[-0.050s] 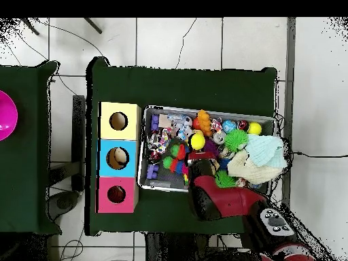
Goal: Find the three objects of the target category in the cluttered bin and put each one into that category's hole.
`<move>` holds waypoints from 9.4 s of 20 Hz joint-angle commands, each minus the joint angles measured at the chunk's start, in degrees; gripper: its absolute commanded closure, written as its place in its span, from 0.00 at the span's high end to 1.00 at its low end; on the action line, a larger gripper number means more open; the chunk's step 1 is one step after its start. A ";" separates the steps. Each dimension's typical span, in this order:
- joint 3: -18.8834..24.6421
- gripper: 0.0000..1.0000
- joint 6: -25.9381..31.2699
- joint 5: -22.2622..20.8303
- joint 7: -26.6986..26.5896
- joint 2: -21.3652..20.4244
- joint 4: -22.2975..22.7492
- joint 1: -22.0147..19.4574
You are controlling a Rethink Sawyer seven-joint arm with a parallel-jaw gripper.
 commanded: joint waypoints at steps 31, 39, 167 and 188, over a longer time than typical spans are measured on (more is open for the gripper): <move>3.82 1.00 4.96 7.80 11.37 1.42 1.12 -0.12; 16.26 1.00 15.33 -2.00 10.53 5.88 -1.78 -7.43; 18.67 1.00 38.66 8.17 2.70 0.70 -11.48 -7.29; 17.78 1.00 39.98 7.76 1.68 -1.32 -8.88 -8.38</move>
